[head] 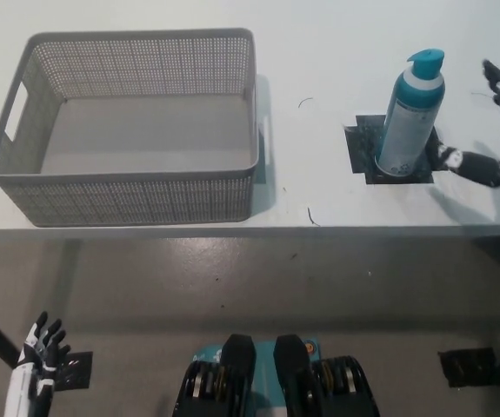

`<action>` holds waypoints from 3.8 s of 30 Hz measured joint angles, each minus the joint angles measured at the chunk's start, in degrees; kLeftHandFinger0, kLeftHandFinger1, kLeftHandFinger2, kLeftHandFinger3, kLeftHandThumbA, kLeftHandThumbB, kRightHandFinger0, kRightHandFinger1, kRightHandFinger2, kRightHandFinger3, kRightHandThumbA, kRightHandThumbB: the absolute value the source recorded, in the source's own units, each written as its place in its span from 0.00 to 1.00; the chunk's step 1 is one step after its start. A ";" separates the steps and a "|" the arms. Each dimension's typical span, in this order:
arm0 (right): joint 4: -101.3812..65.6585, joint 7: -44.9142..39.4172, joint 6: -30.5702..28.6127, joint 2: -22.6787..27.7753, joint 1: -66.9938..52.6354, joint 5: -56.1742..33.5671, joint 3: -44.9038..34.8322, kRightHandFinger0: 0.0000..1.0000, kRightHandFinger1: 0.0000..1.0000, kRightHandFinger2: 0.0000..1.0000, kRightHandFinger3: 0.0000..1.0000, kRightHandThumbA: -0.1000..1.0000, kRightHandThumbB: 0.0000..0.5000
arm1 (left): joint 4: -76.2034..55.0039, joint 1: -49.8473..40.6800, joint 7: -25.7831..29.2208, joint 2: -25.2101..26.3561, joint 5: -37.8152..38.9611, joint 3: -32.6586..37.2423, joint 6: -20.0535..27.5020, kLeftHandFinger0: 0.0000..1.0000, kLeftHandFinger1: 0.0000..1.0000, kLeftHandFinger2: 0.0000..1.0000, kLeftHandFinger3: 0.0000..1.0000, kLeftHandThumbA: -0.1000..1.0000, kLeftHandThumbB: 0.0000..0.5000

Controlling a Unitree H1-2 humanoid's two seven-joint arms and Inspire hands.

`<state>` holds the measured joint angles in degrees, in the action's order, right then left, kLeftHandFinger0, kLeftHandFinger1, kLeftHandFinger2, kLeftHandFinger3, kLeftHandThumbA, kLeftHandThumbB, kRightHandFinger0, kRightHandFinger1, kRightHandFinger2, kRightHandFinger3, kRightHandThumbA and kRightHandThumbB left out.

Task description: Use the right hand to pick up an air purifying spray and put it inside a container

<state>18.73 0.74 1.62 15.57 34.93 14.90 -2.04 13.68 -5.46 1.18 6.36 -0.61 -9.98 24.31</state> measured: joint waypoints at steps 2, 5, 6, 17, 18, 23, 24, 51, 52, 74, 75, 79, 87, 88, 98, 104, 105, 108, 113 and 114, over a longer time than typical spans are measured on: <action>2.76 -0.02 0.47 -0.20 2.24 0.01 0.54 1.00 1.00 1.00 1.00 0.87 1.00 | 0.00 0.01 0.01 -0.03 -0.03 0.00 0.09 0.92 0.93 0.96 1.00 0.92 0.55; 7.30 0.00 0.67 -0.93 5.71 -0.04 1.18 1.00 1.00 1.00 1.00 0.87 1.00 | 0.00 0.06 0.02 -0.01 -0.08 -0.04 0.24 0.90 0.93 0.96 1.00 0.90 0.57; 8.45 0.01 0.68 -1.06 6.28 -0.07 1.30 1.00 1.00 1.00 1.00 0.87 1.00 | 0.00 0.08 0.02 -0.02 -0.08 -0.04 0.26 0.89 0.93 0.96 1.00 0.90 0.55; 26.22 1.14 0.58 -3.09 15.19 -0.36 1.92 1.00 1.00 1.00 1.00 0.87 1.00 | -0.06 0.02 0.01 -0.02 -0.11 -0.07 0.36 0.88 0.92 0.96 1.00 0.88 0.55; 29.50 1.43 0.18 -3.30 16.55 -0.43 1.94 1.00 1.00 1.00 1.00 0.87 1.00 | -0.06 0.02 0.01 -0.02 -0.11 -0.07 0.36 0.88 0.92 0.96 1.00 0.89 0.55; 39.32 2.46 -1.00 -4.19 19.73 -1.39 1.54 0.95 0.99 1.00 1.00 0.31 0.90 | -0.07 0.01 0.01 -0.05 -0.11 -0.08 0.37 0.88 0.91 0.94 1.00 0.86 0.55; 40.25 2.79 -1.10 -4.30 19.87 -1.53 1.46 0.68 0.73 0.83 0.94 0.06 0.78 | -0.08 -0.02 0.02 -0.06 -0.11 -0.08 0.37 0.88 0.90 0.93 1.00 0.86 0.54; 16.17 13.65 -5.32 -13.97 20.00 -7.83 -6.09 0.22 0.24 0.41 0.43 0.00 0.73 | -0.08 -0.50 0.48 -0.16 -1.04 -0.33 0.38 0.86 0.90 0.95 1.00 0.79 0.44; 14.76 13.64 -4.96 -14.71 20.77 -7.76 -5.40 0.23 0.25 0.42 0.43 0.00 0.73 | -0.08 -0.45 0.47 -0.16 -1.04 -0.31 0.38 0.86 0.90 0.95 1.00 0.78 0.44; 30.25 10.74 -5.74 -25.69 33.99 -7.07 7.09 0.16 0.24 0.37 0.38 0.00 0.83 | -0.68 0.97 0.46 -0.25 -1.02 0.21 0.35 0.85 0.92 0.96 1.00 0.82 0.59; 32.05 10.83 -6.24 -25.68 33.86 -6.85 7.49 0.17 0.24 0.37 0.39 0.00 0.81 | -0.71 0.97 0.47 -0.28 -1.05 0.23 0.35 0.85 0.91 0.96 1.00 0.82 0.56; 37.88 11.25 -7.94 -25.66 33.31 -6.23 8.29 0.27 0.28 0.38 0.42 0.00 0.76 | -0.77 0.96 0.46 -0.42 -1.24 0.36 0.36 0.84 0.92 0.97 1.00 0.81 0.44; 45.19 11.40 -10.83 -25.47 30.72 -6.19 8.67 0.69 0.89 1.00 1.00 0.19 0.97 | -0.81 0.94 0.46 -0.41 -1.46 0.40 0.37 0.84 0.92 0.96 1.00 0.81 0.40; 45.50 11.29 -11.21 -25.31 30.33 -6.04 8.95 1.00 1.00 1.00 1.00 0.37 1.00 | -0.81 0.92 0.45 -0.39 -1.52 0.43 0.37 0.84 0.92 0.96 1.00 0.79 0.42; 44.89 6.86 -11.50 -23.30 30.01 -5.31 11.32 1.00 1.00 1.00 1.00 0.76 1.00 | -0.80 0.79 0.41 -0.19 -1.64 0.46 0.38 0.86 0.91 0.95 1.00 0.65 0.36; 41.97 5.00 -11.44 -21.97 28.32 -5.10 11.54 1.00 1.00 1.00 1.00 0.66 1.00 | -0.80 0.47 0.43 -0.08 -1.79 0.46 0.38 0.85 0.90 0.94 1.00 0.65 0.42; 40.60 4.34 -11.25 -21.58 27.58 -5.16 11.53 1.00 1.00 1.00 1.00 0.66 1.00 | -0.80 0.34 0.43 -0.08 -1.82 0.48 0.38 0.85 0.90 0.94 1.00 0.64 0.41; 36.12 2.73 -10.41 -20.43 25.76 -5.38 11.42 1.00 1.00 1.00 1.00 0.71 1.00 | -0.79 -0.02 0.45 -0.07 -2.17 0.51 0.38 0.85 0.90 0.94 1.00 0.60 0.42; 26.33 1.16 -8.49 -18.68 24.55 -5.93 10.24 1.00 1.00 1.00 1.00 0.73 1.00 | -0.71 -0.35 0.45 -0.10 -2.32 0.56 0.38 0.83 0.87 0.92 1.00 0.58 0.46; 25.42 1.07 -8.41 -18.58 24.45 -6.04 10.06 1.00 1.00 1.00 1.00 0.70 1.00 | -0.69 -0.36 0.45 -0.11 -2.32 0.56 0.38 0.83 0.88 0.92 1.00 0.58 0.39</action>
<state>44.15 1.81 -6.79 -3.01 59.39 8.86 8.02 12.99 -5.82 1.62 6.25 -2.94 -9.43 24.69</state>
